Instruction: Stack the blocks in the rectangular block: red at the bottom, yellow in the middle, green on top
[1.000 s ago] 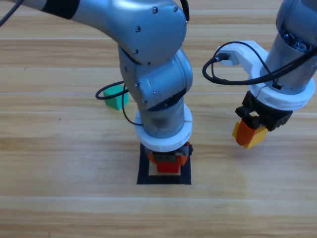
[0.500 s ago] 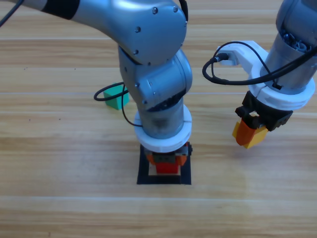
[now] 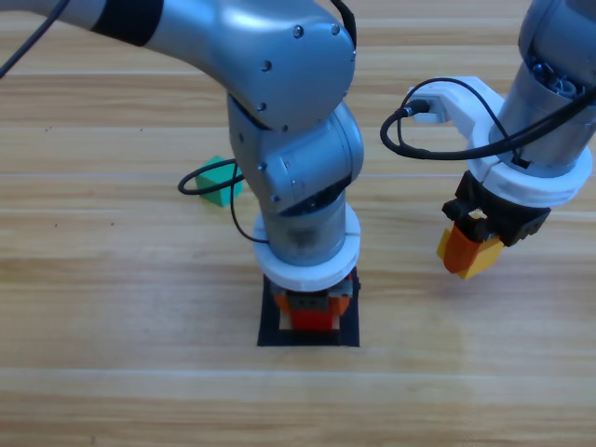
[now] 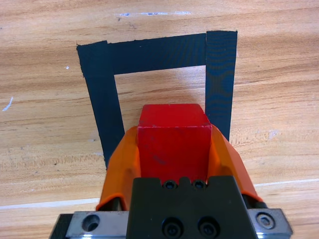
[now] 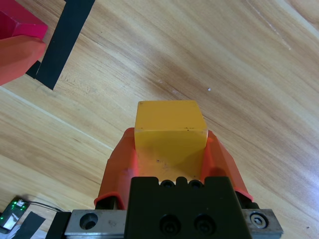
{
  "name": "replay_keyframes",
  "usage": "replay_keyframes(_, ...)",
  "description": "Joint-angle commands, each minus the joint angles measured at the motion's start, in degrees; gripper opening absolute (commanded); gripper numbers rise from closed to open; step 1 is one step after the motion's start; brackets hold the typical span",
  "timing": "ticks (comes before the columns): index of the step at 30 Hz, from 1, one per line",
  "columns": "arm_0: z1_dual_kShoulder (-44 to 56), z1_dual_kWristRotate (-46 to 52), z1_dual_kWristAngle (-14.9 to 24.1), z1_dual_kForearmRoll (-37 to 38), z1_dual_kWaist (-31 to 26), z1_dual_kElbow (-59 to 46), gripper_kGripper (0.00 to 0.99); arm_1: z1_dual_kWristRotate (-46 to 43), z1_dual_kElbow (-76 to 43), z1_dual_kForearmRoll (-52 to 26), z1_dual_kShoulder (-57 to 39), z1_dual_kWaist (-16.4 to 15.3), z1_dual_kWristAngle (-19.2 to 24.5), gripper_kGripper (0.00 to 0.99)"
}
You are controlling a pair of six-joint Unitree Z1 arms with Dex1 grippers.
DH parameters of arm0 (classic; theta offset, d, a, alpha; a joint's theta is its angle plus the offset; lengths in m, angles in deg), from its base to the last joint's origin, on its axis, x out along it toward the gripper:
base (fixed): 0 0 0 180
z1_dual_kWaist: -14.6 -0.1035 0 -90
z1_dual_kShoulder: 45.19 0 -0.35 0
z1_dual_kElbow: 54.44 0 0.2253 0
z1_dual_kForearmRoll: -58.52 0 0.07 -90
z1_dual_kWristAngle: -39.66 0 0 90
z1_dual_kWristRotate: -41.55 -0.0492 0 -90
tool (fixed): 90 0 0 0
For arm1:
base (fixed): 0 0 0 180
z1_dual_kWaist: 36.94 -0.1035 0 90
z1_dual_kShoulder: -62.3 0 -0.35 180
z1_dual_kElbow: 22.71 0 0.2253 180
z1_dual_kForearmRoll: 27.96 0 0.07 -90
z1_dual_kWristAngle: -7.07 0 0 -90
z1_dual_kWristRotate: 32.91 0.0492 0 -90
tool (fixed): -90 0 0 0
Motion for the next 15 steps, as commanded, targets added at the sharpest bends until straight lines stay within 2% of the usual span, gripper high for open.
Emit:
replay_keyframes(1, -2.46, 0.33, 0.95, -0.46, 1.38, -0.83, 0.988, -0.28, -0.89, -0.85, -1.02, -1.42, -0.91, 0.189)
replay_keyframes(8, 2.73, 0.07, 1.48, -1.34, 1.38, -1.80, 0.990, -0.28, -0.80, -0.85, -0.93, -1.42, -0.91, 0.189)
replay_keyframes(15, 16.88, -0.63, 3.67, -2.31, 1.02, -4.43, 0.990, 0.60, -0.71, -0.85, -1.20, -1.68, 0.94, 0.189)
